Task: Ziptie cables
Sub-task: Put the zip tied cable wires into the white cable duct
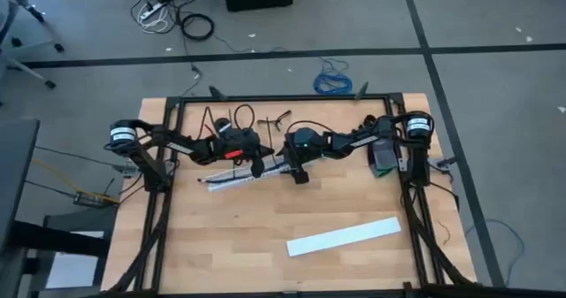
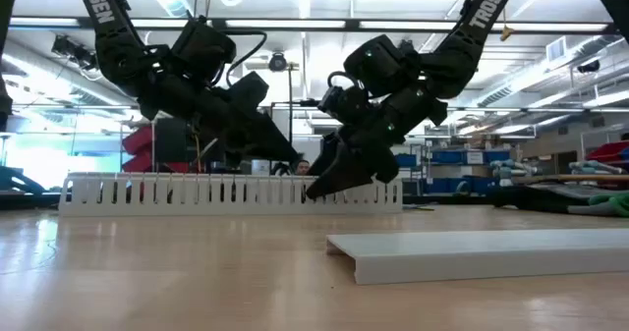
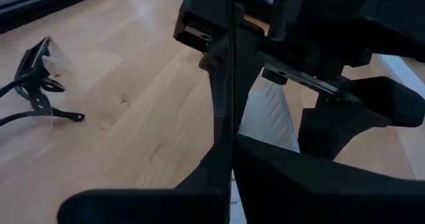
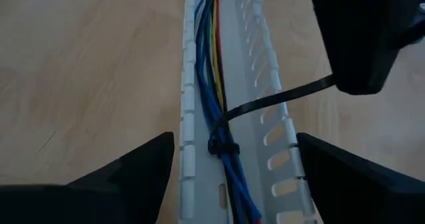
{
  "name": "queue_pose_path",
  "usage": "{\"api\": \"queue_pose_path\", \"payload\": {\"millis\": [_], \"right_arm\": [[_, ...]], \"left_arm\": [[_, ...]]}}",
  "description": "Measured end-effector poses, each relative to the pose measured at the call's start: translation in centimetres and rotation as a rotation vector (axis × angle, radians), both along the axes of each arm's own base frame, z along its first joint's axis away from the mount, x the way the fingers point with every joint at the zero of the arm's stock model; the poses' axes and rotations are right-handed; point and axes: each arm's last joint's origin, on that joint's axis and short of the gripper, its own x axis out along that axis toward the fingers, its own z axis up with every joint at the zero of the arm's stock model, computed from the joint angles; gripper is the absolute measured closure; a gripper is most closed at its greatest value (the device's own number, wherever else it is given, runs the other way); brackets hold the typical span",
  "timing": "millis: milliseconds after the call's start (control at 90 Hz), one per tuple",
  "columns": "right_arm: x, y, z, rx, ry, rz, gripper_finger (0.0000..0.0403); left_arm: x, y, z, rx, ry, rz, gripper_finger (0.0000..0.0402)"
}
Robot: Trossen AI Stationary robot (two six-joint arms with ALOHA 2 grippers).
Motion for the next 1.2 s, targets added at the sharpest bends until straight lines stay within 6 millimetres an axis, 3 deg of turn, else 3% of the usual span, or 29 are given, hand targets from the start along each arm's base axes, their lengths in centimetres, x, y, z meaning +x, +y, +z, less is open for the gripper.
{"api": "queue_pose_path", "payload": {"millis": [522, 1056, 1200], "right_arm": [[0.0, -0.1, 0.1, -0.020, -0.007, -0.026, 0.0168], [0.3, 0.4, 0.3, -0.029, -0.037, -0.015, 0.0174], [0.3, 0.4, 0.3, -0.028, -0.039, -0.014, 0.0174]], "left_arm": [[0.0, 0.0, 0.0, -0.001, 0.003, -0.001, 0.0401], [-0.2, 0.8, 0.0, 0.055, 0.016, 0.009, 0.0401], [0.9, 1.0, -0.3, 0.050, 0.016, -0.048, 0.0401]]}}
